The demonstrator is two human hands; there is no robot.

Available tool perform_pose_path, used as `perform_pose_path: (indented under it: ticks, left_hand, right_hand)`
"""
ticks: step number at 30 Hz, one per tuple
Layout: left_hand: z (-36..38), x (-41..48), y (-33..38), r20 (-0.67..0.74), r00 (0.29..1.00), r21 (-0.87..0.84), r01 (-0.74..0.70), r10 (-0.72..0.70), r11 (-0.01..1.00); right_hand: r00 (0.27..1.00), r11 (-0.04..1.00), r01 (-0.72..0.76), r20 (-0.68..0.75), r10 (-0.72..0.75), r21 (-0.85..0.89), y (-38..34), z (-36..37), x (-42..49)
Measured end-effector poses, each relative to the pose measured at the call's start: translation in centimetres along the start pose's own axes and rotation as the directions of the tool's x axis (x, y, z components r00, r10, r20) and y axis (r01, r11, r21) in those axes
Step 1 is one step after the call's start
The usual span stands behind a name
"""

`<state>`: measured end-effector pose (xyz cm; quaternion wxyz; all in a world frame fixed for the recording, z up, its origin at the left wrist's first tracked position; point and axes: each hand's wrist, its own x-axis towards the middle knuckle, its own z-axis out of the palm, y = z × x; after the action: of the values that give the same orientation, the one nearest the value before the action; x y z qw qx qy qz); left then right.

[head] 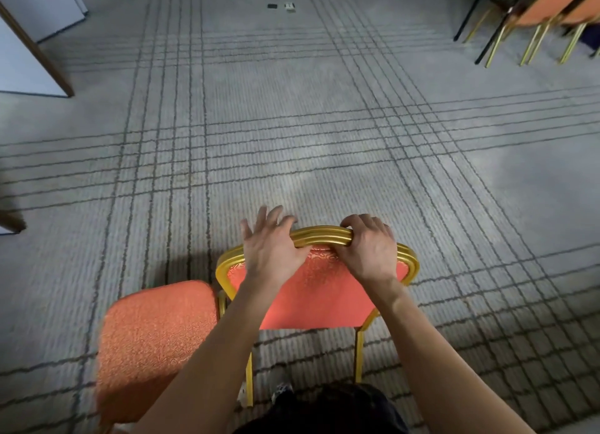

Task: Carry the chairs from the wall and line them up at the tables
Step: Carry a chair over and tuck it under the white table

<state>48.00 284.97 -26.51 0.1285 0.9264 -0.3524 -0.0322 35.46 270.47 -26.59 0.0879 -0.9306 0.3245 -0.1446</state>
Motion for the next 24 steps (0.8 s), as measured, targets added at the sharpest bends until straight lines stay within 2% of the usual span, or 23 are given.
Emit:
perform_pose_path:
  ticks: [3, 8, 16, 24]
  left_hand:
    - [-0.7, 0.4, 0.4, -0.097, 0.995, -0.05, 0.018, -0.023, 0.999]
    - [-1.0, 1.8, 0.9, -0.039, 0.997, -0.01, 0.069, -0.069, 0.998]
    - [0.5, 10.0, 0.8, -0.256, 0.966, -0.124, -0.006, -0.026, 0.992]
    - [0.0, 21.9, 4.2, -0.201, 0.979, -0.099, -0.01, -0.01, 0.995]
  right_hand:
    - [1.0, 0.998, -0.02, 0.02, 0.022, -0.068, -0.6, -0.2, 0.7]
    - [0.997, 0.999, 0.006, -0.07, -0.008, -0.034, 0.1, 0.2, 2.3]
    - [0.986, 0.995, 0.035, -0.165, -0.019, 0.096, 1.6, 2.3, 10.7]
    - [0.992, 0.991, -0.031, -0.121, 0.047, 0.131, 5.5, 2.8, 21.9]
